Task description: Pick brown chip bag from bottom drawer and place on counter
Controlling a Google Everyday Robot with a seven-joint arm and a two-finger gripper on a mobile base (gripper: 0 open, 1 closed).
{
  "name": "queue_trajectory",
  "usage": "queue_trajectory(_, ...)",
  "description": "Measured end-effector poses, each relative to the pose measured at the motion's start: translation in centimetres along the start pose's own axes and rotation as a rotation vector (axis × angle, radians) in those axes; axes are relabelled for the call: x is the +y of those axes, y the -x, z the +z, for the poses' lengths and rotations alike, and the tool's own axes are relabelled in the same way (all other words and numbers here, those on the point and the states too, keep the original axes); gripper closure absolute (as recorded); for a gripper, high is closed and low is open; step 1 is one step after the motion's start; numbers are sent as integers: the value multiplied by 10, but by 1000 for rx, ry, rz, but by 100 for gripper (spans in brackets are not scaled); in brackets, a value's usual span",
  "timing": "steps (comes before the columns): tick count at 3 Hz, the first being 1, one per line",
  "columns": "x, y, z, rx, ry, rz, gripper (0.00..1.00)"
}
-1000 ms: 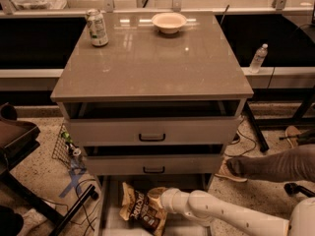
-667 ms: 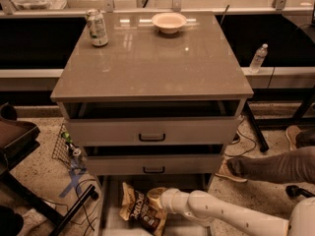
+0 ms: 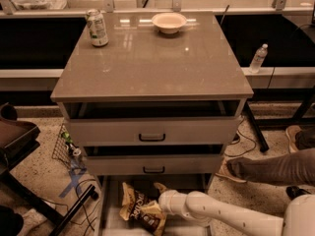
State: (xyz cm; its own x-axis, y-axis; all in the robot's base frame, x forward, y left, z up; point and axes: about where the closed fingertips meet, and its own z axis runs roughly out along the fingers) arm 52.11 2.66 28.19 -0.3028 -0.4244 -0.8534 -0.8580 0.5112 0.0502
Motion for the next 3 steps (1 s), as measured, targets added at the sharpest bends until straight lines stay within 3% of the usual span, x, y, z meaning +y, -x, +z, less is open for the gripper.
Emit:
queue_trajectory(1, 10, -15, 13, 16, 16, -60, 0)
queue_trajectory(3, 28, -42, 43, 60, 63, -103, 0)
